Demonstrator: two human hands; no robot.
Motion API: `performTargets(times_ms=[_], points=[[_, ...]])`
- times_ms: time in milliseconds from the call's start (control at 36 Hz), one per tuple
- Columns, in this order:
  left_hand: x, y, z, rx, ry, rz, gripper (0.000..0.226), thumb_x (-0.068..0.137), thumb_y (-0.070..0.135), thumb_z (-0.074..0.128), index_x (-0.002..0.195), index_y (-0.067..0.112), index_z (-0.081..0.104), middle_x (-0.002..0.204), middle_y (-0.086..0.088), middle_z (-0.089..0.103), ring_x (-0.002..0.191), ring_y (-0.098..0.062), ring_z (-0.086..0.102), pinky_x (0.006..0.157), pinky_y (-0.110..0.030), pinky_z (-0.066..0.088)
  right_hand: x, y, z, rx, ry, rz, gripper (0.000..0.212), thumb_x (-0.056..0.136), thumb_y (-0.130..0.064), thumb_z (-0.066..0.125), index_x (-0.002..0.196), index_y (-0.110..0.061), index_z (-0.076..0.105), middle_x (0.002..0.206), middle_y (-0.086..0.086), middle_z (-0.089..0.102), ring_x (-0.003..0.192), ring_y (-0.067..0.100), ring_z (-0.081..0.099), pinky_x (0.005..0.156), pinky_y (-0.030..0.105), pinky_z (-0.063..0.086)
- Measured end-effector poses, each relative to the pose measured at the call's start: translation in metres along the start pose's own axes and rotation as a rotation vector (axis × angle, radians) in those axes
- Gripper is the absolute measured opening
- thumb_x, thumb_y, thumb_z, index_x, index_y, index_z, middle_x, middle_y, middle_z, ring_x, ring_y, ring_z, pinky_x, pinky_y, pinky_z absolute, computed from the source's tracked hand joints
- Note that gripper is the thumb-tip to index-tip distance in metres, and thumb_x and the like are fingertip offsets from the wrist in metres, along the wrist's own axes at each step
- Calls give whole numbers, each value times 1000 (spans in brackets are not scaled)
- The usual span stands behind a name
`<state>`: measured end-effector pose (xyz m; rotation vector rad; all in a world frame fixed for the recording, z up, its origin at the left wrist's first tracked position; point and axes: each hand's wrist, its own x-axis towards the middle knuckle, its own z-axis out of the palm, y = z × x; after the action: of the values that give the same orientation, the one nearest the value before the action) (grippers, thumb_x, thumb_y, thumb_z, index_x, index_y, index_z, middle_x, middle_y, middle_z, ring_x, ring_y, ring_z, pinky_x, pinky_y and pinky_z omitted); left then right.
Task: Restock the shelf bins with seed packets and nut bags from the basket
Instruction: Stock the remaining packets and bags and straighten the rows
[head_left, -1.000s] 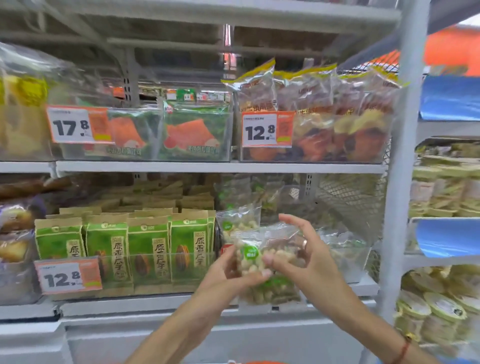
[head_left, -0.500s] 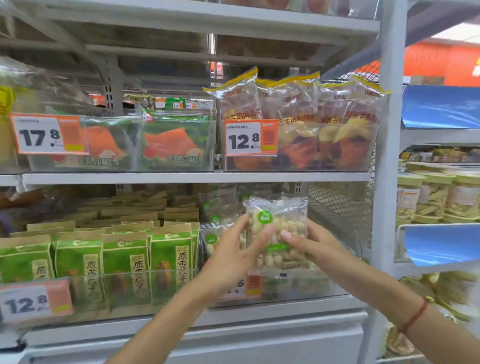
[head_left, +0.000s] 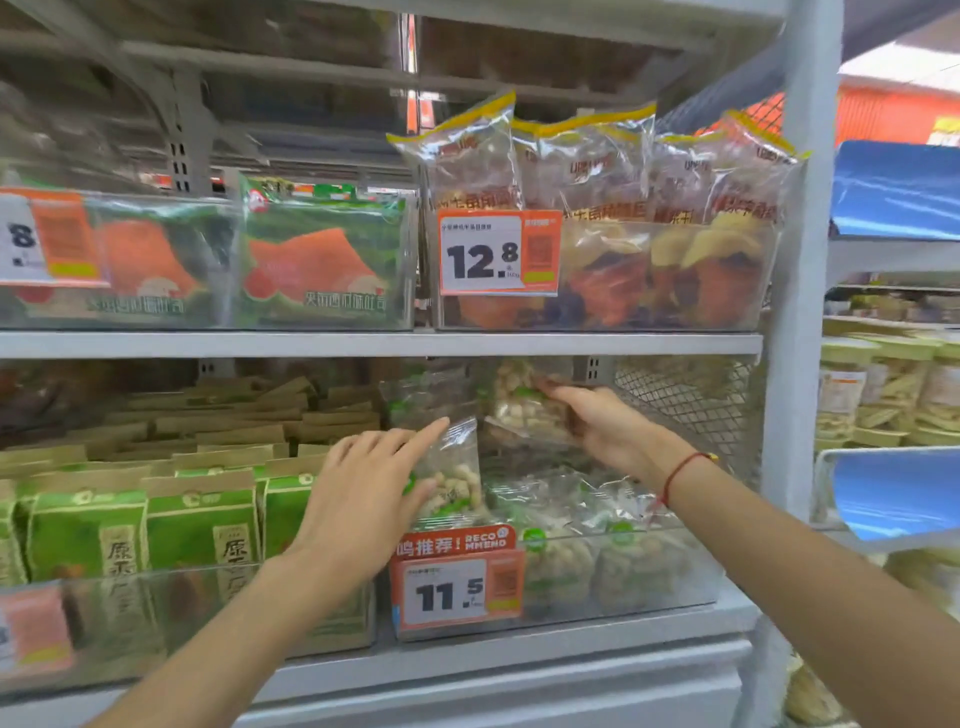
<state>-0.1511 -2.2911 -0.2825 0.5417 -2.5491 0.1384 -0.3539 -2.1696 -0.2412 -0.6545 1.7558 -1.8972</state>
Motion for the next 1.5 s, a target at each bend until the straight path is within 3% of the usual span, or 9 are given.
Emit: performTargets(times_ms=[83,194,500,694,806,972,1111,1278,1500], points=[[1,-3,2,-6,6,5,63,97,49,37,149,42,2,141,16,41,131,-7,33,111,-28,20,9,14,13,-282,-4,-86,45,88,-34,65,127,-13,55,120,4,63,108,20,58,97,31,44],[2,-5,3,0,5,17,63,97,50,35,148,43,0,142,15,40,132,-8,32,112,-28,19,9,32,16,-473,6,-233,52,91,-27,62,135,-9,41,130,9,55,112,17,53,77,7,42],[0,-3,3,-52,16,36,69,95,45,45,149,40,3,144,13,38,134,-9,30,113,-32,18,4,20,19,-922,87,-196,38,87,-29,66,114,-2,62,109,17,67,98,30,63,85,40,52],[-10,-5,-12,-116,81,83,86,90,40,57,150,35,-4,150,8,32,130,-13,38,108,-29,29,-28,9,13,-932,51,-54,65,89,-34,65,134,3,36,132,16,49,106,25,55,86,34,48],[-45,-5,-19,-196,193,27,84,87,33,63,150,36,9,144,8,41,128,-11,39,103,-27,32,-76,23,8,-993,118,-323,74,87,-32,66,146,-16,25,146,9,30,116,25,51,96,43,45],[-134,-8,-2,-376,310,-48,37,88,26,62,124,29,54,121,14,56,111,-4,48,86,-24,43,-153,68,18,-1018,-138,-578,39,84,-26,67,120,-30,53,104,-12,57,89,6,56,78,35,51],[-204,-30,46,-534,-83,-332,20,87,43,49,105,44,58,104,26,60,93,3,58,80,-32,50,-179,128,49,-1296,-612,-329,19,90,-30,57,108,-31,63,86,-18,58,79,4,53,75,27,46],[-293,-60,115,-449,-651,-468,17,94,34,52,109,41,57,110,20,59,102,-2,58,75,-20,40,-190,256,68,-1645,-1026,-16,32,95,-28,50,125,-20,56,127,4,57,121,24,49,93,32,39],[-406,-79,196,-395,-1194,-731,42,93,34,49,133,22,48,130,-2,56,113,-21,56,93,-31,46,-220,392,91,-1347,-1013,453,45,99,-31,48,140,-15,40,134,8,51,111,25,55,91,36,44]])
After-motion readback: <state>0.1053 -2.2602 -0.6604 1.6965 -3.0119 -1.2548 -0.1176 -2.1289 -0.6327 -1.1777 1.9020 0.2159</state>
